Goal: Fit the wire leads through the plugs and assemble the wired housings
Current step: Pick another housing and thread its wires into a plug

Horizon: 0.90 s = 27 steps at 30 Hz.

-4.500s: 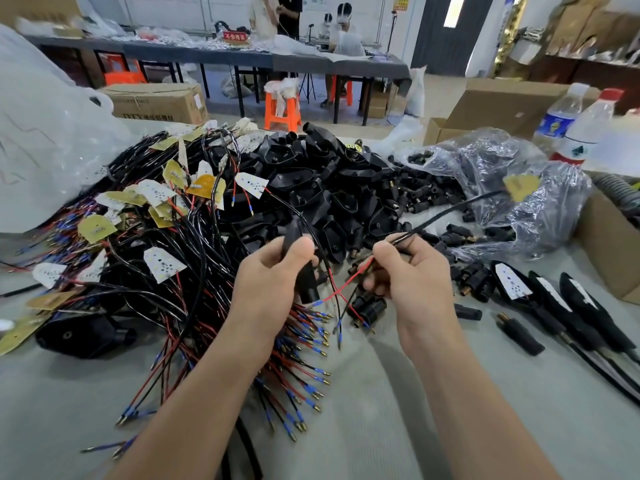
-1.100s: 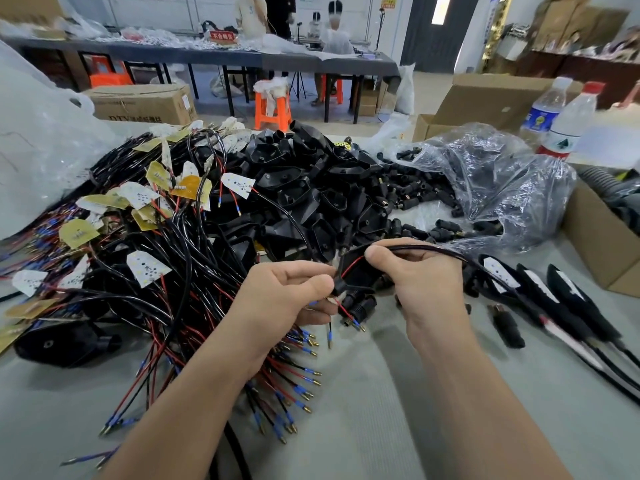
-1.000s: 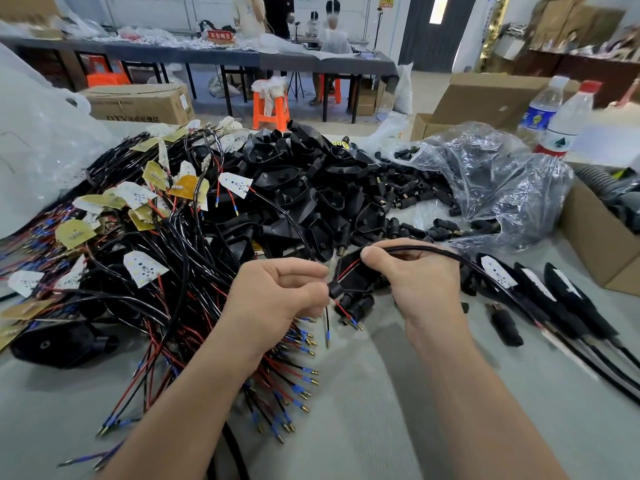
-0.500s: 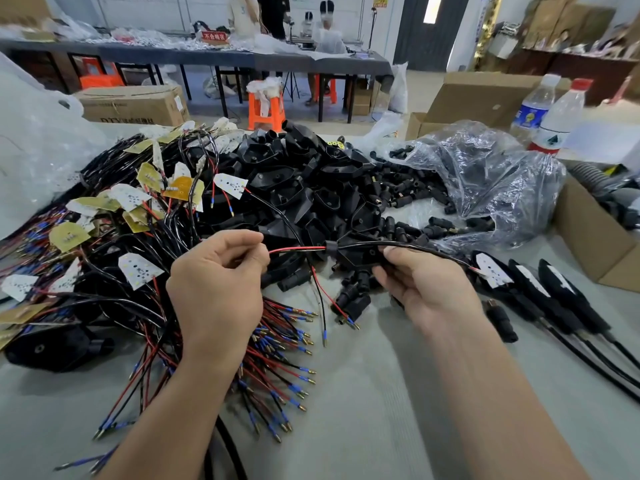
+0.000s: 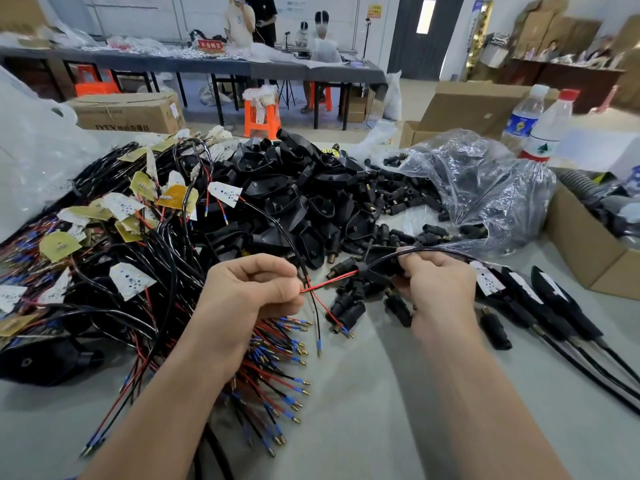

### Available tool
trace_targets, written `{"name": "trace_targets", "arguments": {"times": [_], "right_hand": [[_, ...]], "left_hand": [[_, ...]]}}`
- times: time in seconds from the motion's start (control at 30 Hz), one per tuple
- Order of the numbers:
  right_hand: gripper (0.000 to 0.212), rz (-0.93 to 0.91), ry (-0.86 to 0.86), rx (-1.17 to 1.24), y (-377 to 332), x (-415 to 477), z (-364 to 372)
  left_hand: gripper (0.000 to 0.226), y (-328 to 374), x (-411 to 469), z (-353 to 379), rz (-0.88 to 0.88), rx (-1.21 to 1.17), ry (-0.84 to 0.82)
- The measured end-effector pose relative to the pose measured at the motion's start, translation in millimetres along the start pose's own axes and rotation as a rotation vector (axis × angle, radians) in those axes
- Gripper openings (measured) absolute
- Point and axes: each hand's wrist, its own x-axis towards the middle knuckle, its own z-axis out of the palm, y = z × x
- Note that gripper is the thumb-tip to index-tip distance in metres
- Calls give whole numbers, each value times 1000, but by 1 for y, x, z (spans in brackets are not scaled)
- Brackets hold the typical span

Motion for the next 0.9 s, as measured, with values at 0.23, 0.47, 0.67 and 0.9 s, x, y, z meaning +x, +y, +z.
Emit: {"name": "trace_targets", "arguments": {"times": [0.23, 0.47, 0.67, 0.9], "right_hand": [[21, -244, -196, -296, -4, -16, 4], [14, -244, -459, -233, -12, -33, 9], [27, -295, -652, -156, -7, -45, 16], [13, -58, -630, 89, -11, -42, 12]], "left_hand": [[29, -23, -15, 16, 478, 1010, 104], [43, -19, -3, 36, -446, -85, -392], [35, -27, -8, 36, -368, -212, -516], [42, -26, 3, 30, -46, 48, -38]]}}
